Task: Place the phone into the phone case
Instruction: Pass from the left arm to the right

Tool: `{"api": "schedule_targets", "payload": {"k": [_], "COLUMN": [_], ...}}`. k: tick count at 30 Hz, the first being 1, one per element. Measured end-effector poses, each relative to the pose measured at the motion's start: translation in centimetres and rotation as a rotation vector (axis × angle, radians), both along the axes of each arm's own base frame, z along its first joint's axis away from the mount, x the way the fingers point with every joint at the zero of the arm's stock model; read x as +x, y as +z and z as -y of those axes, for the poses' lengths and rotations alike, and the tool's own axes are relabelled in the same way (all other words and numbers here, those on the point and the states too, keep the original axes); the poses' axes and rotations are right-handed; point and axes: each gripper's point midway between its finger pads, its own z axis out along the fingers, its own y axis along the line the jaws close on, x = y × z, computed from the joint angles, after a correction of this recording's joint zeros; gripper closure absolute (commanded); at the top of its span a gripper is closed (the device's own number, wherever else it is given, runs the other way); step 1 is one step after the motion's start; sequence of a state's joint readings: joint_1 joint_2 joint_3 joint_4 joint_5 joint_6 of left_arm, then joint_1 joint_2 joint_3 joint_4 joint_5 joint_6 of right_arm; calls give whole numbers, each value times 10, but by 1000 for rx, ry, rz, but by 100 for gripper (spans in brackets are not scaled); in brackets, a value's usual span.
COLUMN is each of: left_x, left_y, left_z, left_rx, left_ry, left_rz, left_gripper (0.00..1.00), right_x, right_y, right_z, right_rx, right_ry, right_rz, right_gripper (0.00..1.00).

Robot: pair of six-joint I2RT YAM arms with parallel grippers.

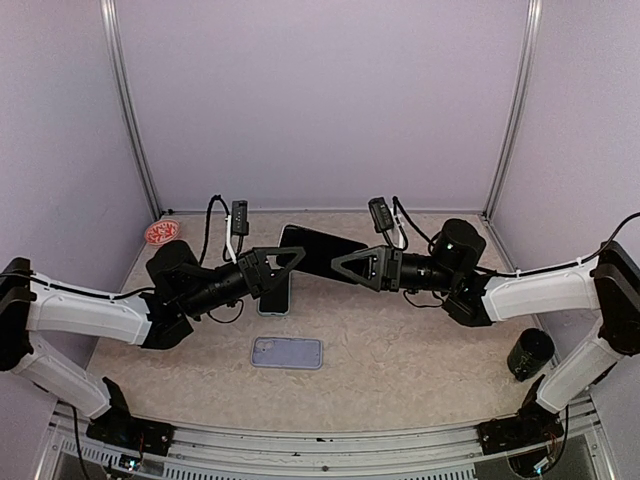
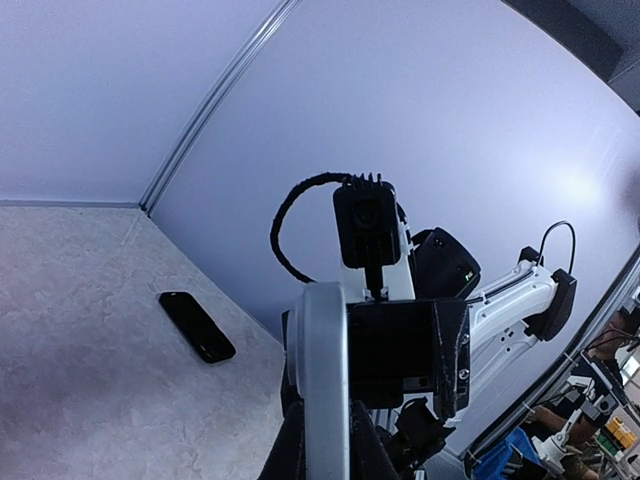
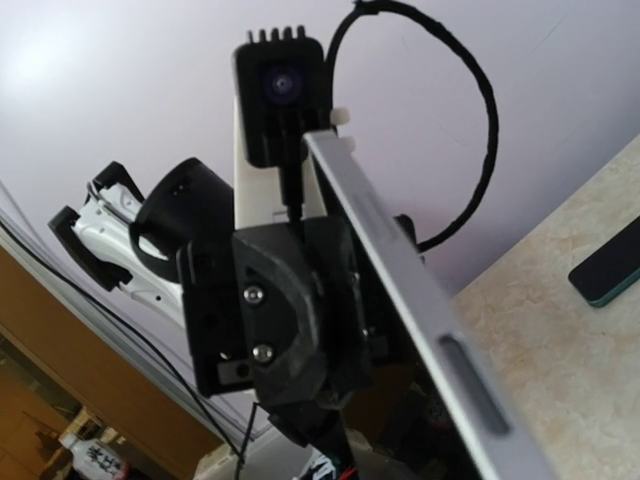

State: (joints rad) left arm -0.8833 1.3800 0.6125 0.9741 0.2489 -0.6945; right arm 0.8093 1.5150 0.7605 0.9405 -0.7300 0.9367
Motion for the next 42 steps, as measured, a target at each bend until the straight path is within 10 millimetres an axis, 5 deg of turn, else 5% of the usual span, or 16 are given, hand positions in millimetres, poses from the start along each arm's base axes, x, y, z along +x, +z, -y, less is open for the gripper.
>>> {"api": "schedule_targets", "payload": {"k": [12, 21, 27, 29, 34, 42], "left_x": [-3, -5, -7, -8, -9, 10], "left_y": [3, 7, 9, 10, 13, -11], "left_z": [1, 2, 4, 4, 5, -7], "left_rx": [-20, -33, -38, -45, -50, 25], "left_ry": [-17, -36, -51, -62, -67, 10], "left_rz": [-13, -13, -18, -25, -21, -70], "left_gripper": [100, 100, 100, 100, 74, 2], "right_x": [1, 3, 2, -1, -3, -6], "right_y": [0, 1, 1, 5, 8, 3], "right_z": [-1, -2, -2, -1, 0, 2], "right_rx": [-4, -11, -13, -3, 3, -41], "right_ry": [-6, -13, -7, 9, 15, 10], "right_rz": [17, 38, 46, 56, 67, 49], "right_gripper": [55, 76, 100, 100, 100, 100]}}
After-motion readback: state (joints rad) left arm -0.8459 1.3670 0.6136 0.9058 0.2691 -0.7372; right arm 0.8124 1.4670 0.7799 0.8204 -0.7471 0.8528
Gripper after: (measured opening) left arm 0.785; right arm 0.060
